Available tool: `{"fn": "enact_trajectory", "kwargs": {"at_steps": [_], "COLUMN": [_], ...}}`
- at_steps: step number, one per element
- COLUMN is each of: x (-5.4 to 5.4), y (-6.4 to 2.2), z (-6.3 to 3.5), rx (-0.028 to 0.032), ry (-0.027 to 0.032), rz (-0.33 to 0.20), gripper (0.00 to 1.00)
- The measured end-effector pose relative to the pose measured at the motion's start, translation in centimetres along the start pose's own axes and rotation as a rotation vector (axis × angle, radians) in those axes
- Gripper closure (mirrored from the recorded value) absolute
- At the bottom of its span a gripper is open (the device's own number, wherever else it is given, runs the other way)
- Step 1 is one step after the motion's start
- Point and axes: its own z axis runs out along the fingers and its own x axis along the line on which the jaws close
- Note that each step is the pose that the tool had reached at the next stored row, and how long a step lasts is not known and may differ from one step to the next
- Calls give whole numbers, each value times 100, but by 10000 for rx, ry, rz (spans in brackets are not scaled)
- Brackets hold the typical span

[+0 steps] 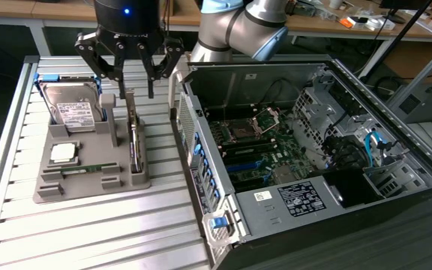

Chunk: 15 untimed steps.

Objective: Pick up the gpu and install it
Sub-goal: 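Pick up the gpu and move the gpu toward the slot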

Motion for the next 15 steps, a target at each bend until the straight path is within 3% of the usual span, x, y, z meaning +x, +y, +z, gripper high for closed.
{"fn": "enact_trajectory", "kwargs": {"at_steps": [15], "x": [51], "y": [-5], "z": [8], "rx": [2], "ry": [1], "rz": [0], "gripper": [52]}}
